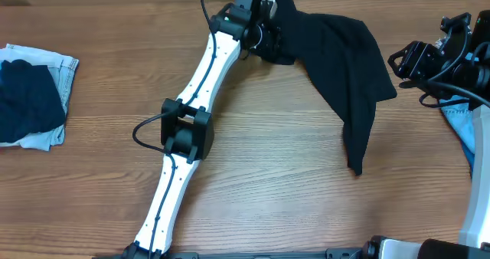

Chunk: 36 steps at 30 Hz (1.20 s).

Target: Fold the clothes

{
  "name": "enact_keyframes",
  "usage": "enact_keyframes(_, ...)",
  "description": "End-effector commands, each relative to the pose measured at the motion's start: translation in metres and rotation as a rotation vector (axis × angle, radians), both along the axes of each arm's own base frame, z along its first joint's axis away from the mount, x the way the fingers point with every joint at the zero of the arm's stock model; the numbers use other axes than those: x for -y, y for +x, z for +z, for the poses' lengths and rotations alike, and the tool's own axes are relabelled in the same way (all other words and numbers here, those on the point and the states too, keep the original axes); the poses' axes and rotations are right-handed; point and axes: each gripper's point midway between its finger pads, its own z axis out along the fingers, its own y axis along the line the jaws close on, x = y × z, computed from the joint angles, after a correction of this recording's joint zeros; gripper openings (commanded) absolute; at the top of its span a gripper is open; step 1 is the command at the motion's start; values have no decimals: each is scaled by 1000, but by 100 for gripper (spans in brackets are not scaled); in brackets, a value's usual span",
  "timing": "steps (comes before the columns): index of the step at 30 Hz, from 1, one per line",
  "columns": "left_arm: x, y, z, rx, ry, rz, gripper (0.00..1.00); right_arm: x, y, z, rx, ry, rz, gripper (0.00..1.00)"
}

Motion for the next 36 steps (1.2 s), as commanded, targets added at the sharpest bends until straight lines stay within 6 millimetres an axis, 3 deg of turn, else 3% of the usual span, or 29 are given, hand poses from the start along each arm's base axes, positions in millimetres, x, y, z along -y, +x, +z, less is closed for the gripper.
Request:
enact_keyframes(1,6,-6,-39,-60,4,1,53,2,2,3,8,-11,-4,61)
enact_keyframes(3,4,-6,-41,-63,12,6,35,2,2,3,6,-10,-4,61)
enact_keyframes(5,0,-8,-40,-76,18,10,10,2,0,2,0,-9,-4,61)
enact_keyframes(6,-5,-10,-40,-93,31,18,4,2,0,1,-2,-8,-4,61)
enact_keyframes(9,-49,-28,-41,-196,175,107,4,1,0,1,-4,-8,-4,61)
enact_keyframes(13,-140,-78,-39,-415,469,244,4,1,-1,1,-7,-7,-5,60)
enact_keyframes(16,-184,-116,-37,-613,555,350,4,1,-1,1,-7,-7,-4,62)
enact_keyframes(21,-166,-121,-22,-746,230,303,4,0,-5,-4,-29,-2,-4,74)
enact_keyframes(24,-179,-115,-7,-665,290,266,4,0,-6,-6,-36,0,-4,78)
enact_keyframes(25,-188,-112,6,-600,365,265,4,1,-4,-5,-29,-2,-4,79)
enact_keyframes(27,-187,-110,45,-487,409,255,4,1,-3,-4,-22,-3,-4,91)
enact_keyframes(28,-183,-111,74,-421,400,256,4,1,-3,-4,-23,-3,-5,100)
enact_keyframes(32,-177,-131,192,-190,300,311,4,1,-4,-5,-27,-2,-4,100)
enact_keyframes(36,-205,-167,292,66,324,440,4,1,-4,-5,-26,-3,-4,100)
